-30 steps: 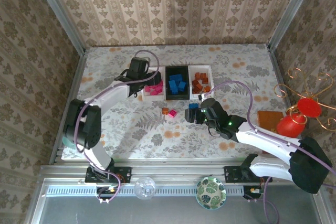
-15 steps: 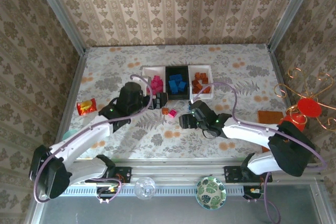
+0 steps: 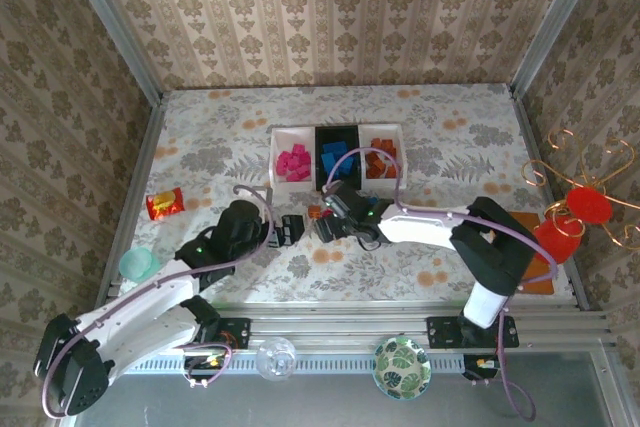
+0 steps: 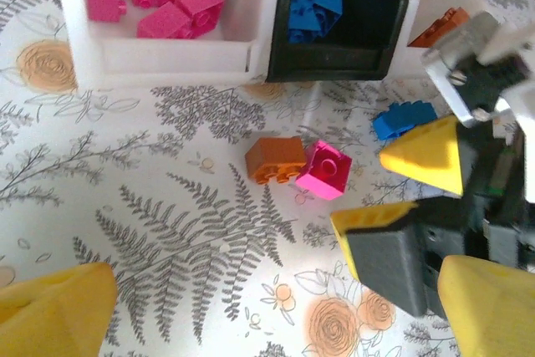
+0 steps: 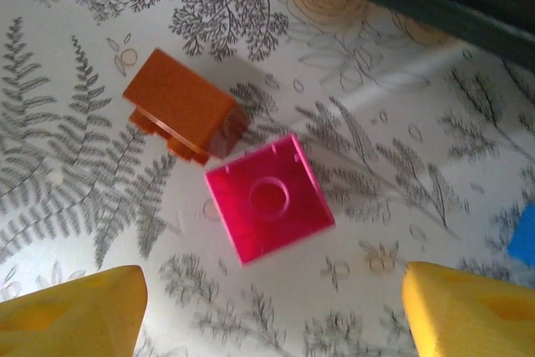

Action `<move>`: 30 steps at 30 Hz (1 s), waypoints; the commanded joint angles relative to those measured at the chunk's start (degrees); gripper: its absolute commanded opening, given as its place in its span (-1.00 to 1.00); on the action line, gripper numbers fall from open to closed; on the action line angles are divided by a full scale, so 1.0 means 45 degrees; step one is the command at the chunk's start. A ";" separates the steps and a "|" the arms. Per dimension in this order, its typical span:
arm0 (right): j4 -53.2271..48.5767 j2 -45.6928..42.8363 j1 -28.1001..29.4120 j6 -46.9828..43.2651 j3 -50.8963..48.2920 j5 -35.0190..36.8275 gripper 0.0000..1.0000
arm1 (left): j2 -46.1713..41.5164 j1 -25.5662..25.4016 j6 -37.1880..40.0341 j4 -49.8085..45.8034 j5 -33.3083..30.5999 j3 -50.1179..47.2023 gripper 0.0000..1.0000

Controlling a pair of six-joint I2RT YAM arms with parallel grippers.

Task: Sort the legos into containers by color
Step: Pick up the lego from the center of the table.

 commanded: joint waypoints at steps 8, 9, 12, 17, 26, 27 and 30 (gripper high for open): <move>-0.1394 0.2113 -0.0324 -0.2250 0.2036 0.0433 0.39 | -0.1020 -0.0007 -0.0464 -0.1124 -0.0606 -0.0210 1.00; -0.1443 0.2207 -0.0326 -0.2369 0.2152 0.0325 0.36 | -0.1040 -0.0010 -0.0445 -0.1158 -0.0636 -0.0211 1.00; -0.1612 0.2510 -0.0368 -0.2589 0.2450 -0.0043 0.21 | -0.1040 -0.0010 -0.0428 -0.1191 -0.0664 -0.0230 1.00; -0.1412 0.2269 -0.0403 -0.2681 0.2179 -0.0728 -0.14 | -0.1157 0.0039 -0.0338 -0.1367 -0.0806 -0.0174 1.00; -0.0885 -0.1192 -0.0391 -0.2006 0.0661 -0.2105 -0.29 | -0.1537 0.0264 -0.0057 -0.2046 -0.1368 -0.0133 0.99; -0.0780 -0.1520 -0.0395 -0.1899 0.0691 -0.2216 -0.29 | -0.1594 0.0301 -0.0054 -0.2121 -0.1403 -0.0151 1.00; -0.0410 -0.1911 -0.0383 -0.1538 0.1291 -0.2298 -0.27 | -0.1776 0.0434 -0.0156 -0.2298 -0.1584 -0.0245 1.00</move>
